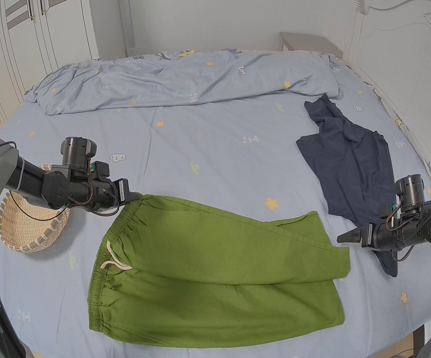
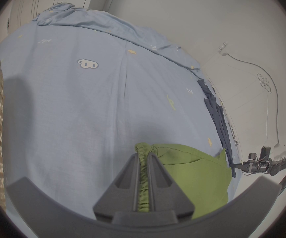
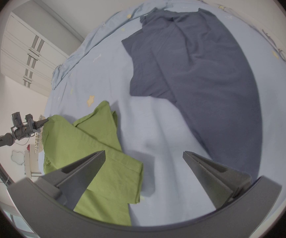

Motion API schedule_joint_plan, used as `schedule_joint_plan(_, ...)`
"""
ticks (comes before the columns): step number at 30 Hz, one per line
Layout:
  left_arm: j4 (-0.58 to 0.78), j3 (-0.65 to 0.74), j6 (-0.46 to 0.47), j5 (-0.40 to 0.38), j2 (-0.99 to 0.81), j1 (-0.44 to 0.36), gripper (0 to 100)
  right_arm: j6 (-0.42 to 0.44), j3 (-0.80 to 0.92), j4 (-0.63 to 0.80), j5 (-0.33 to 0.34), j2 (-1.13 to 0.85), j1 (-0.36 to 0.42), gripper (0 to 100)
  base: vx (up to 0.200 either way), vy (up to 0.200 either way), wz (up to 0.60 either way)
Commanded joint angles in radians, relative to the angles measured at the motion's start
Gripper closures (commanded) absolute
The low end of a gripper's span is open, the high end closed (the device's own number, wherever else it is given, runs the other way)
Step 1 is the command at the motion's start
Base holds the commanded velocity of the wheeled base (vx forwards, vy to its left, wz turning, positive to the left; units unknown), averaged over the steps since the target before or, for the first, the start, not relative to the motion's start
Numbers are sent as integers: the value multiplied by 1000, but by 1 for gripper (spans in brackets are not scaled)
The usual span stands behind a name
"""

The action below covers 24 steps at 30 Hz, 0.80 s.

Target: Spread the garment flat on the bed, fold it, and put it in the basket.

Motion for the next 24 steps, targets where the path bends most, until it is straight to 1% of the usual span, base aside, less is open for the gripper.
schedule_joint_plan(1, -1, -3, 0, 0, -6, 5, 100, 0, 55, -53, 42, 27, 46, 0, 0, 0, 0)
schedule_joint_plan(5, -1, -4, 0, 0, -4, 5, 100, 0, 79, -73, 44, 9, 79, 0, 0, 0, 0)
schedule_joint_plan(12, -2, -7, 0, 0, 1, 8, 100, 0, 91, -73, 47, -14, 112, 0, 0, 0, 0)
schedule_joint_plan(16, -2, -7, 0, 0, 1, 8, 100, 2, 101, -84, 48, -16, 112, 0, 0, 0, 0)
schedule_joint_plan(21, -2, -7, 0, 0, 1, 8, 100, 2, 131, -163, 48, -14, 115, 0, 0, 0, 0)
schedule_joint_plan(24, -2, -7, 1, 0, 1, 8, 100, 2, 136, -173, 48, -13, 119, 0, 0, 0, 0)
